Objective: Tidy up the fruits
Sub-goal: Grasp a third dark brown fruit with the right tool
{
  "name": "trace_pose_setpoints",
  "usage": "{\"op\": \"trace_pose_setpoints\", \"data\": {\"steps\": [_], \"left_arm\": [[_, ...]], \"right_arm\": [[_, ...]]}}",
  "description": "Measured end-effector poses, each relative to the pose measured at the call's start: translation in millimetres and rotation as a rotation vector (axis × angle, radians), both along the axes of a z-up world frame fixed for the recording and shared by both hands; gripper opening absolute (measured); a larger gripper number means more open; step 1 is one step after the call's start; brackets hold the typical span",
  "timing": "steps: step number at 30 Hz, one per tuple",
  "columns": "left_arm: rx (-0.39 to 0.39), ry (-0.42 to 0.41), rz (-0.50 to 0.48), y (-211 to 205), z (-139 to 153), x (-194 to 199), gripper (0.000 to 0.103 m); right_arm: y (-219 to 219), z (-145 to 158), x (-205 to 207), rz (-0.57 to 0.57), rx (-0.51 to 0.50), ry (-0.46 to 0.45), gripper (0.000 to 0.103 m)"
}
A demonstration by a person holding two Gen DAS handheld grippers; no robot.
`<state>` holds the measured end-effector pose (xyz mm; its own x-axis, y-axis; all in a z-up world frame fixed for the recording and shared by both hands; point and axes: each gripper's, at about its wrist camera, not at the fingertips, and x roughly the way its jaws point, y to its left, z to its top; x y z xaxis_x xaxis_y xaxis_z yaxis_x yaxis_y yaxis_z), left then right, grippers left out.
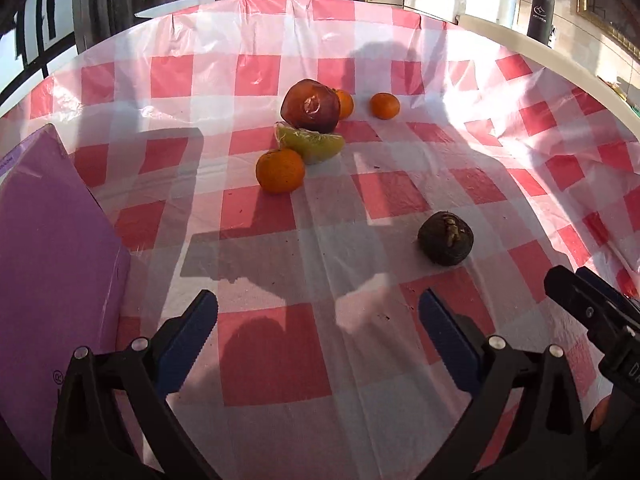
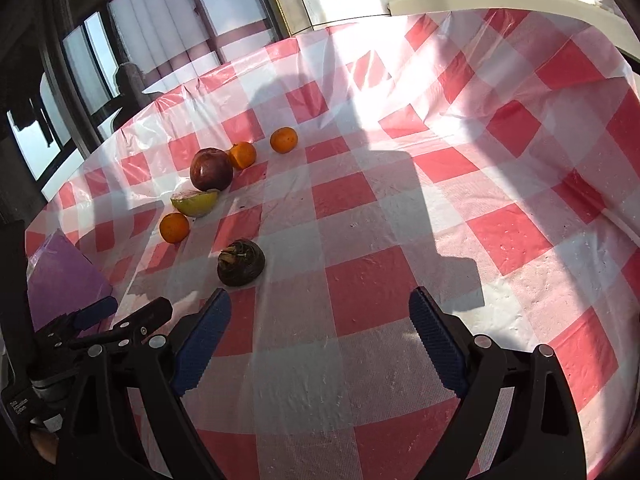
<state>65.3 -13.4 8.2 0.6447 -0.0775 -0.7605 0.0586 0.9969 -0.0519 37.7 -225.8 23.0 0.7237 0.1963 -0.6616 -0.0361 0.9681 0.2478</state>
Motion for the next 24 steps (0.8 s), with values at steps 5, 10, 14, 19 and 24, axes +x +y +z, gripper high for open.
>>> {"op": "trace_pose_setpoints", "data": {"steps": [5,10,14,19,24], "left_arm": [[-0.086,0.058,0.005,21.8,-9.6,3.6,0.101],[-0.110,0.039,-0.043,24.8,-9.9,-4.1,0.101],[-0.119,0.032,-0.040,25.5,-9.4,-4.1,0.101],[-0.113,0.030,-0.043,24.7,-10.0,-4.6,0.101],[-0.049,0.054,-0.052,17.1,-11.9,-2.6,0.101]], "right_arm": [[38.1,-3.0,35.1,0.173,-0.135,0.027,0.076],[75.6,-11.1,62.4,0.336,-0.253,0.070,0.065],[82.3,-16.6,71.6,0.363,-0.281,0.105,0.053],[55.2,-8.3,67.6,0.264,-0.189,0.062,0.042],[-5.5,-2.6,63.4,0.080,0.065,0.009,0.042]]}}
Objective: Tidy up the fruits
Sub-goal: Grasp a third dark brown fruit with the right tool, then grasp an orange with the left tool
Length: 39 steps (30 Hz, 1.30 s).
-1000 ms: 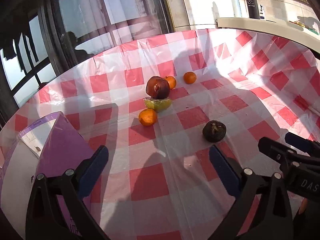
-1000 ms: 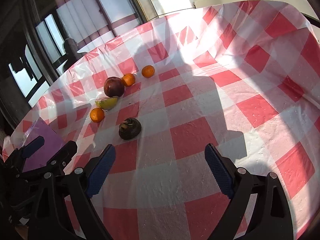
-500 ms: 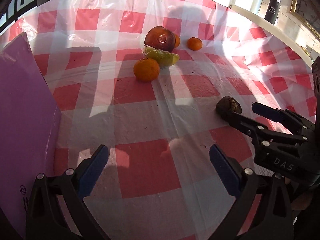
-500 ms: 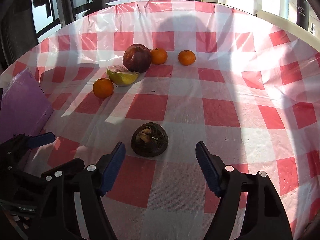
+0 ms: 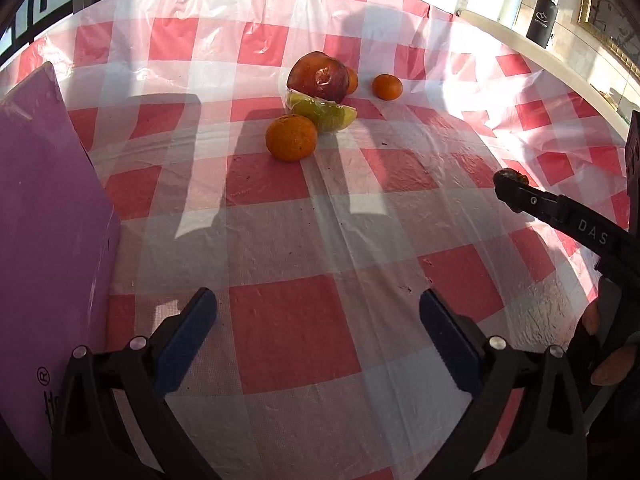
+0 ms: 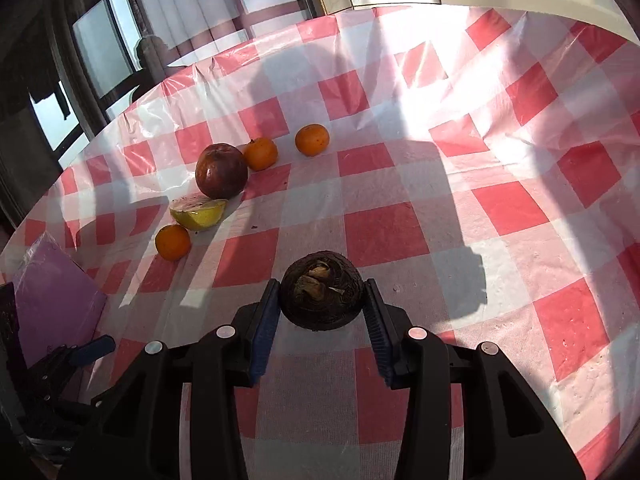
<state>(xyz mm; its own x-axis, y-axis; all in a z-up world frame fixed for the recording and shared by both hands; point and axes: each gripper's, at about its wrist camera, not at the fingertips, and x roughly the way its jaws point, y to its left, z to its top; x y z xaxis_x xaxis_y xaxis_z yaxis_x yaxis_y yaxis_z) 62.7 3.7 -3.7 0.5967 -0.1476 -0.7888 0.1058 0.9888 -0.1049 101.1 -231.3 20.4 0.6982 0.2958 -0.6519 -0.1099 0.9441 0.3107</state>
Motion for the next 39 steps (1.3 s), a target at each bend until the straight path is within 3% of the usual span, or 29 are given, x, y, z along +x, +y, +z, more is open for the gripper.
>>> {"op": "trace_pose_setpoints", "data": {"steps": [3,5,10,13,19,20,21,22,25,29,33,39], "left_arm": [[0.029,0.009,0.029,-4.7,-0.3,5.0,0.101],[0.002,-0.001,0.034,-5.2,1.7,16.5,0.101],[0.027,-0.029,0.127,-7.9,7.0,65.0,0.101],[0.023,-0.013,0.158,-4.7,5.2,94.2,0.083],[0.044,-0.018,0.156,-1.0,5.2,121.1,0.075],[0.054,-0.023,0.164,0.3,6.0,122.0,0.062],[0.063,-0.027,0.171,0.9,6.9,122.0,0.043],[0.060,-0.031,0.162,0.8,7.7,120.7,0.038],[0.040,-0.055,0.149,1.4,11.5,105.8,0.037],[0.033,-0.138,0.125,-9.5,23.9,55.9,0.037],[0.013,-0.161,0.070,-29.6,27.4,12.8,0.037],[-0.062,-0.106,0.037,-39.4,14.4,-12.6,0.037]], "right_arm": [[-25.2,3.9,-7.8,-0.093,0.103,-0.051,0.042],[-26.2,6.1,-8.6,-0.102,0.110,-0.066,0.042],[-24.7,5.8,-5.9,-0.079,0.124,-0.060,0.042],[-25.9,4.4,-6.5,-0.075,0.128,-0.061,0.042],[-25.9,3.9,-8.0,-0.063,0.138,-0.071,0.042],[-25.6,4.0,-7.8,-0.060,0.138,-0.071,0.042],[-25.3,4.1,-7.7,-0.058,0.138,-0.070,0.042],[-25.3,4.1,-8.1,-0.057,0.139,-0.070,0.042],[-25.0,4.6,-8.6,-0.059,0.142,-0.075,0.042],[-24.5,5.1,-8.6,-0.057,0.144,-0.078,0.042],[-25.5,4.6,-8.7,-0.052,0.145,-0.081,0.042],[-25.5,4.6,-9.8,-0.054,0.146,-0.082,0.042]]}}
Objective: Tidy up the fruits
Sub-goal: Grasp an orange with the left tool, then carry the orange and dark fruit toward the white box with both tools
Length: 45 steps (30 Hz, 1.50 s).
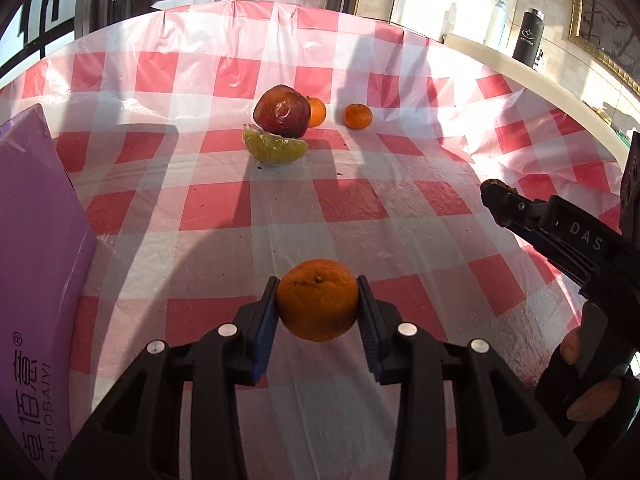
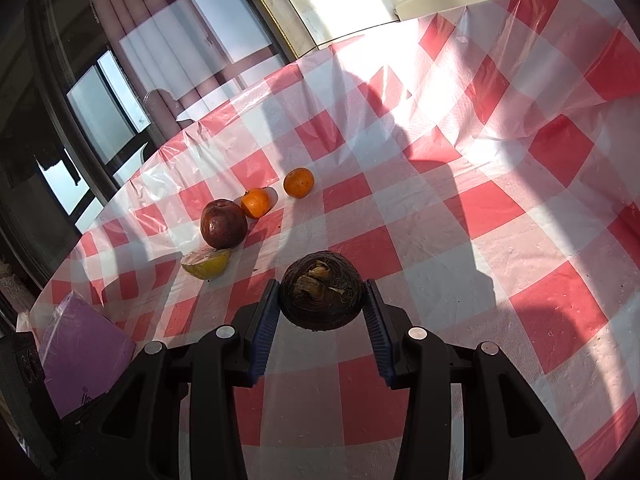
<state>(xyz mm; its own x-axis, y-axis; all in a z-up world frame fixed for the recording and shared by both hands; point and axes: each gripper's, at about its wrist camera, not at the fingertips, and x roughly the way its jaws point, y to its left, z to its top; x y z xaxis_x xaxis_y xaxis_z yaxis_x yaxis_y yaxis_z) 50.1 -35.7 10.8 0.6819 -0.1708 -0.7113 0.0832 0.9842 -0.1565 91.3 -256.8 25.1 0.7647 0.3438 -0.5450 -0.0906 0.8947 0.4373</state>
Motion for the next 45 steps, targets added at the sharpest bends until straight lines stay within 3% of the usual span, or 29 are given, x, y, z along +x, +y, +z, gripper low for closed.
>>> {"op": "trace_pose_setpoints", "data": {"steps": [7,22,28,32,36,41,45], "left_arm": [[-0.036,0.052,0.020,8.2,-10.6,8.6,0.037],[-0.076,0.050,0.028,12.5,-8.4,7.4,0.038],[-0.110,0.003,0.078,21.2,-1.7,-0.6,0.038],[-0.140,0.008,0.081,20.6,0.0,-24.3,0.038],[-0.060,-0.041,0.048,13.4,9.5,-62.6,0.038],[-0.040,-0.057,0.047,20.5,19.6,-93.7,0.038],[-0.011,-0.109,0.040,18.7,37.2,-113.7,0.038]], "right_arm": [[-1.2,-0.1,1.1,-0.002,0.001,-0.002,0.042],[-1.5,-1.4,1.7,-0.008,-0.007,0.010,0.042],[-3.2,0.1,-1.5,-0.023,-0.005,-0.003,0.042],[-1.5,0.9,-19.2,-0.060,0.000,0.024,0.042],[4.3,0.9,-72.2,-0.058,0.109,0.000,0.042],[21.3,7.2,-99.2,-0.012,0.043,-0.031,0.042],[17.8,7.1,-106.1,-0.017,0.081,-0.032,0.042]]}}
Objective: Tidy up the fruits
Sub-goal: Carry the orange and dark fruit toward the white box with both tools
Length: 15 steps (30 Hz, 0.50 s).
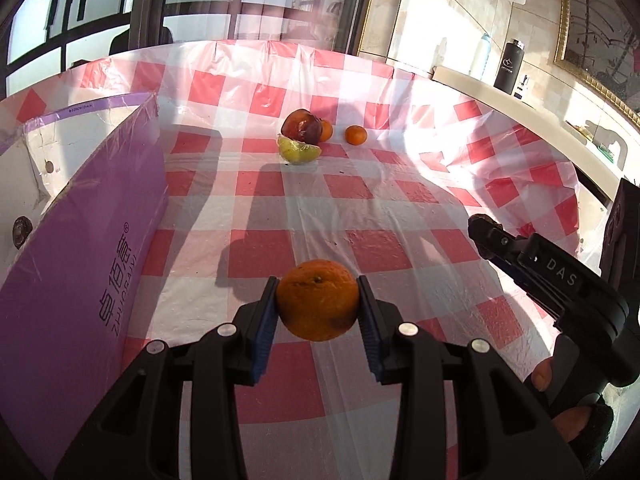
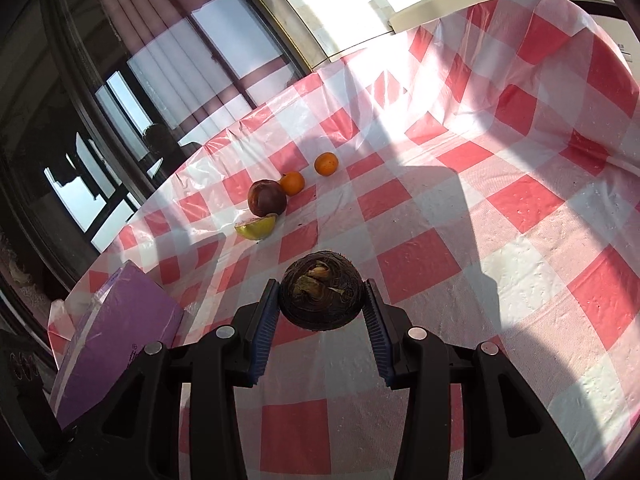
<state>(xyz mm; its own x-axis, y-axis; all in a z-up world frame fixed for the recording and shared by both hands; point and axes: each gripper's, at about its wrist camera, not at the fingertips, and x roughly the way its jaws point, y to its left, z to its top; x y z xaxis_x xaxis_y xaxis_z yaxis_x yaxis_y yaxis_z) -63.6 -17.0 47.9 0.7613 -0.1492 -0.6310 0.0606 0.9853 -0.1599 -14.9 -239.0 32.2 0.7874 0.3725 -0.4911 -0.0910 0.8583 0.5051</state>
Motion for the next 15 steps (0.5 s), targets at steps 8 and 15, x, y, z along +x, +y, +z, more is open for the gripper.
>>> {"op": "trace_pose_setpoints", "data": {"steps": [8,15], "left_arm": [[-0.014,-0.092,-0.007,3.6,38.4,-24.1,0.038],[-0.049,-0.232,0.063,36.3,86.7,-55.4,0.038]], "right_arm": [[7.7,6.1,-10.5,0.021,-0.001,0.001,0.042],[52.5,43.0,-30.6,0.129,-0.054,-0.097,0.042]]}}
